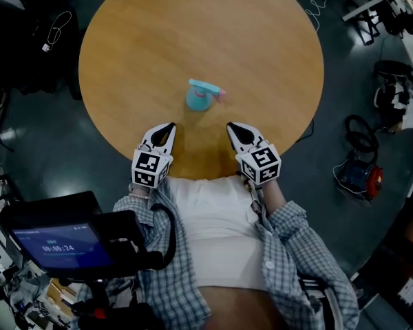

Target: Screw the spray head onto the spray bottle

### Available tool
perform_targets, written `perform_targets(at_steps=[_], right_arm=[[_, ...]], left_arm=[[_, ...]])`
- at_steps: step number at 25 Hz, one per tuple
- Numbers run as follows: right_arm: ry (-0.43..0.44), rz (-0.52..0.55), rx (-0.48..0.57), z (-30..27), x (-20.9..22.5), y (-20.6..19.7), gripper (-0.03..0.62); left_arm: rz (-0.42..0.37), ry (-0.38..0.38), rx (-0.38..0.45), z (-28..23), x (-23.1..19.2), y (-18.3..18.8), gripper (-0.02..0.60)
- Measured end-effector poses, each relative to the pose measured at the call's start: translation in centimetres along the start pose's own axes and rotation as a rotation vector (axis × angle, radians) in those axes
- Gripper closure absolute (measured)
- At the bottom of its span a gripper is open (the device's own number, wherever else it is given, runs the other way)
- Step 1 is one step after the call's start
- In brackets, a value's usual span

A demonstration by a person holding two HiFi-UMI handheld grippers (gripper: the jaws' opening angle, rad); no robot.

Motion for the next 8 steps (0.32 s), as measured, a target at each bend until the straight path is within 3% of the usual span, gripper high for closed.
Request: perform_targets(at_steps=[8], right_arm=[[-0.001,-0.009,-0.015,0.31,-0.24,-0.53,0.600]], left_arm=[[-0.002,-0.014,-0.023,0.24,0.56,-0.42,0.577]])
Point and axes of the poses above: the fingertips, and each gripper's own axes: z backward along the fingers, x to its right, y out of its top, the point moved 6 cm from there along z, backward along the fingers, and after that the axes turned 12 degrees about -z, right-handed, at the moved point
